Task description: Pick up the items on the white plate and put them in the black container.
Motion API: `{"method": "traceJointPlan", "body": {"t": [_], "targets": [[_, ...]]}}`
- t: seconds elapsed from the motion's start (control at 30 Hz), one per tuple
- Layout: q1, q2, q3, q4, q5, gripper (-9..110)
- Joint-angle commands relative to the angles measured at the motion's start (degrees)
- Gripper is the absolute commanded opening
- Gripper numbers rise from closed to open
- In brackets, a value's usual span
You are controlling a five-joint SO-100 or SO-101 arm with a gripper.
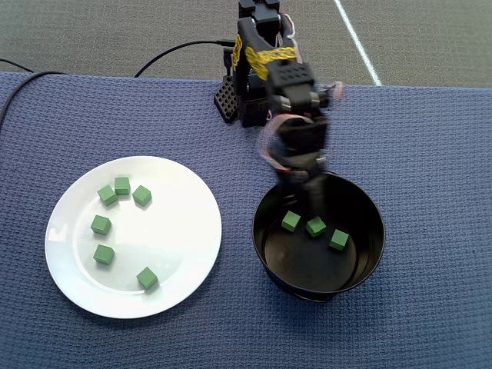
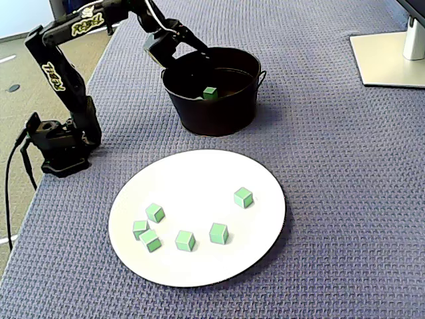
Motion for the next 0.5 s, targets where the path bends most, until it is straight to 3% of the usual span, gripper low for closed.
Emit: {"method": "traceJointPlan", "body": {"t": [0.0, 0.13, 0.3, 0.47], "targets": [[28.7, -4.8, -16.6, 4.2, 19.2, 16], [40.3, -26.3, -35.6, 13.6, 32.9, 20], [38.3, -44.6, -46.9, 15.1, 37.8, 17], [33.7, -52.6, -49.8, 12.5, 37.1, 17]]}}
